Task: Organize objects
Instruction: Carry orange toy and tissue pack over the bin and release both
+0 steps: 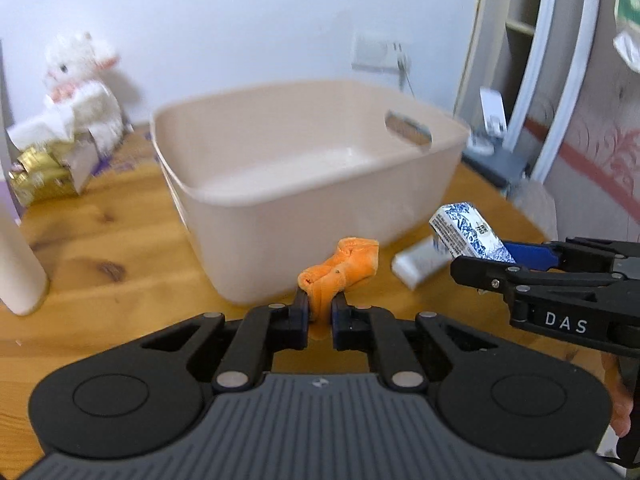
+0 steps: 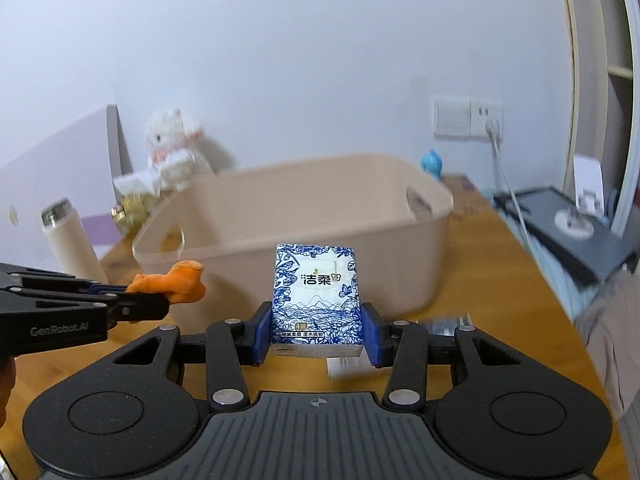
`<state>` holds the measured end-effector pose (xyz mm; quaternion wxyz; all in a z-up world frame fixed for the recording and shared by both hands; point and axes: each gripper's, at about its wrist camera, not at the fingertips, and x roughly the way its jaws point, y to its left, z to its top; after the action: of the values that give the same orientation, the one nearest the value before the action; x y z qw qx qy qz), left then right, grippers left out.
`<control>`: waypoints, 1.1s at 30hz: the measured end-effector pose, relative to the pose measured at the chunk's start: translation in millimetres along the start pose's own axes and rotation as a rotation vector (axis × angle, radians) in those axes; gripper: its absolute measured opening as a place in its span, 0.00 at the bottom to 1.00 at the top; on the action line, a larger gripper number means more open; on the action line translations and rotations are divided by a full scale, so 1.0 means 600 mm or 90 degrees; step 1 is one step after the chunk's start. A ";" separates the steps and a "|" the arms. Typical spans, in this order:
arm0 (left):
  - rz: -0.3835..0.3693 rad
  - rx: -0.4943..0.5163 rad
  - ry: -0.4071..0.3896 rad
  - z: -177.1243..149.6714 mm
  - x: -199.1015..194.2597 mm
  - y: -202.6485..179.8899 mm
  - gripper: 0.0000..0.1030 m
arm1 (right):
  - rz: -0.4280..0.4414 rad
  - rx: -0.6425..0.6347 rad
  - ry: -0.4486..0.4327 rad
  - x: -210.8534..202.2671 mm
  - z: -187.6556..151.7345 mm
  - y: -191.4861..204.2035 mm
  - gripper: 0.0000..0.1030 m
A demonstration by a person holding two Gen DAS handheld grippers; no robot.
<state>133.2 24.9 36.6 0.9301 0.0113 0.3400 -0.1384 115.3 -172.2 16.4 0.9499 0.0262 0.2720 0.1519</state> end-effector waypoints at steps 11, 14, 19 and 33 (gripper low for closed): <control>0.025 -0.002 -0.089 0.091 -0.039 0.015 0.12 | -0.007 -0.005 -0.058 0.028 0.105 -0.009 0.41; 0.045 -0.004 -0.100 0.119 -0.022 0.018 0.12 | -0.014 -0.016 -0.045 0.056 0.122 -0.005 0.41; 0.071 -0.004 -0.072 0.149 0.031 0.029 0.12 | -0.032 -0.039 -0.009 0.111 0.131 0.005 0.41; 0.101 -0.034 0.015 0.135 0.104 0.044 0.22 | -0.043 -0.042 0.013 0.119 0.127 -0.010 0.57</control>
<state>236.9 25.5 57.6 0.9340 0.0151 0.3527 -0.0548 214.4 -153.5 44.3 0.9521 -0.0161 0.2770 0.1288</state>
